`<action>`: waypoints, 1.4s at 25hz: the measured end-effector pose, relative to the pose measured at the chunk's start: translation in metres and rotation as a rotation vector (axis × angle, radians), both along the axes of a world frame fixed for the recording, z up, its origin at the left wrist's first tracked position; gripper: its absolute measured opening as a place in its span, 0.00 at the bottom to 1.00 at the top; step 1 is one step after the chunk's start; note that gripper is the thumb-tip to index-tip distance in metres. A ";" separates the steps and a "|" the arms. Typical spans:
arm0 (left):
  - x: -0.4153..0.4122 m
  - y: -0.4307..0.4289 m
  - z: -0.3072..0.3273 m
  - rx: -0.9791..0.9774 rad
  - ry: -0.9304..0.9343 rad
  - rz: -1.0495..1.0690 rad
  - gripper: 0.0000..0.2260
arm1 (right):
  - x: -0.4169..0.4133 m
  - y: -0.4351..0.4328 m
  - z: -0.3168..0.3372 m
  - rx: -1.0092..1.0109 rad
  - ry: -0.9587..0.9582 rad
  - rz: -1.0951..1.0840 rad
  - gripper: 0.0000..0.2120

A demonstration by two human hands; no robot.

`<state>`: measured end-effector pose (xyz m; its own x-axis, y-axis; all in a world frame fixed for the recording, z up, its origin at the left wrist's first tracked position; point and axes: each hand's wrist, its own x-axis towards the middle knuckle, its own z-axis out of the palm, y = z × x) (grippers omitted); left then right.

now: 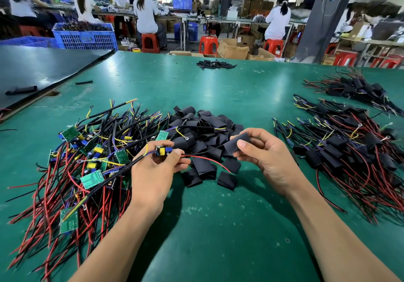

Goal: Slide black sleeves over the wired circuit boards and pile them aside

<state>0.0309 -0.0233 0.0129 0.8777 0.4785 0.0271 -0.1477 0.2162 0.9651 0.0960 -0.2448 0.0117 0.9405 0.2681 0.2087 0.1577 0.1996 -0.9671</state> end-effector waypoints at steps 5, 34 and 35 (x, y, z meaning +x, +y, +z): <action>0.001 0.000 0.002 -0.049 -0.043 0.063 0.08 | -0.001 -0.003 0.001 -0.069 -0.024 0.099 0.11; -0.006 -0.017 0.005 -0.354 0.074 -0.168 0.02 | -0.009 0.028 -0.004 0.144 -0.041 -0.031 0.17; -0.007 -0.019 0.005 -0.360 0.095 -0.201 0.01 | -0.008 0.029 -0.003 0.184 0.001 -0.037 0.19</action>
